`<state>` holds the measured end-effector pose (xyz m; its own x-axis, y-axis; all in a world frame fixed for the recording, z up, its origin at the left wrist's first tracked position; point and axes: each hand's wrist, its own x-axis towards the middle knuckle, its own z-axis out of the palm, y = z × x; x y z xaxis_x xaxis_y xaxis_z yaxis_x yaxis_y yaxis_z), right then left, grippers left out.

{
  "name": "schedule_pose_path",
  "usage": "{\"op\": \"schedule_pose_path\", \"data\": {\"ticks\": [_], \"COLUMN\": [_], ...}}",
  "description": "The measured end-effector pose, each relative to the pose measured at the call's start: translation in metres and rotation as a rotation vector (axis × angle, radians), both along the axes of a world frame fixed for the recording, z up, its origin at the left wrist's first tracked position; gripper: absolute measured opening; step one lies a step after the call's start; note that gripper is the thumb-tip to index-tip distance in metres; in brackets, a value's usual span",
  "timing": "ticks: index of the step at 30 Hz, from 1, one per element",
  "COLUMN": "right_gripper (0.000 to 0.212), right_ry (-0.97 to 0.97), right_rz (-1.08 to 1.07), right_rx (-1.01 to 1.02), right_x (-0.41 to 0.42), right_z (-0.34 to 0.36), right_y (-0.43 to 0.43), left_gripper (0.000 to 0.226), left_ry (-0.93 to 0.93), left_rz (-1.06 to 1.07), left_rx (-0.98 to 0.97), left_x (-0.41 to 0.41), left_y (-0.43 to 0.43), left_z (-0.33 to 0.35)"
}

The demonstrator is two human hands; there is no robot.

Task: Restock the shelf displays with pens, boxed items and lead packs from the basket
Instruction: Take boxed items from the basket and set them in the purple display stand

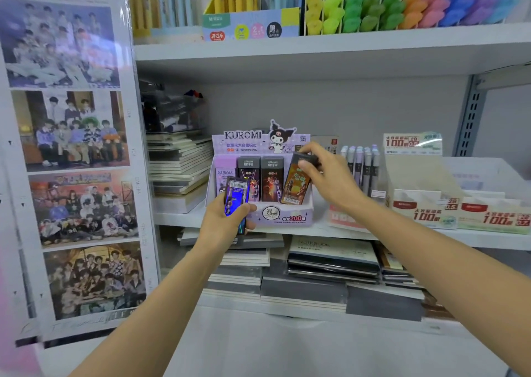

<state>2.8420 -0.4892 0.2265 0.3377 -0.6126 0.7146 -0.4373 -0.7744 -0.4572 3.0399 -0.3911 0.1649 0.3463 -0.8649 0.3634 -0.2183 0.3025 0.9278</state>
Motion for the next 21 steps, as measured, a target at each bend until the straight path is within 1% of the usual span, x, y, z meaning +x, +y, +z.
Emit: {"op": "schedule_pose_path", "data": {"ticks": [3, 9, 13, 15, 18, 19, 21], "right_gripper": [0.009, 0.008, 0.009, 0.011, 0.013, 0.014, 0.014], "right_ry": [0.006, -0.163, -0.305, -0.262, -0.069, -0.047, -0.076], "right_rz": [0.014, 0.131, 0.098, 0.039, -0.089, -0.107, -0.104], "right_rx": [0.000, 0.124, 0.030, -0.006, -0.050, -0.058, -0.055], "right_x": [-0.014, -0.035, -0.023, -0.011, 0.004, 0.006, 0.004], "right_z": [-0.003, 0.002, 0.020, 0.025, 0.018, 0.015, 0.012], "right_y": [-0.004, -0.005, -0.005, -0.008, -0.011, -0.011, -0.010], "left_gripper": [0.013, 0.011, 0.012, 0.011, 0.020, 0.023, 0.024], "left_ry": [0.007, 0.055, 0.086, 0.058, 0.004, -0.001, -0.005], "left_rz": [0.002, 0.003, -0.030, -0.061, -0.097, -0.106, -0.121], "left_rx": [-0.005, -0.014, -0.026, -0.022, 0.019, 0.027, 0.029], "left_x": [-0.001, -0.003, -0.006, -0.008, -0.008, -0.007, -0.005], "left_y": [0.000, -0.003, -0.005, -0.006, -0.006, -0.006, -0.006], "left_z": [0.000, -0.001, 0.001, 0.002, 0.003, 0.002, 0.000]}}
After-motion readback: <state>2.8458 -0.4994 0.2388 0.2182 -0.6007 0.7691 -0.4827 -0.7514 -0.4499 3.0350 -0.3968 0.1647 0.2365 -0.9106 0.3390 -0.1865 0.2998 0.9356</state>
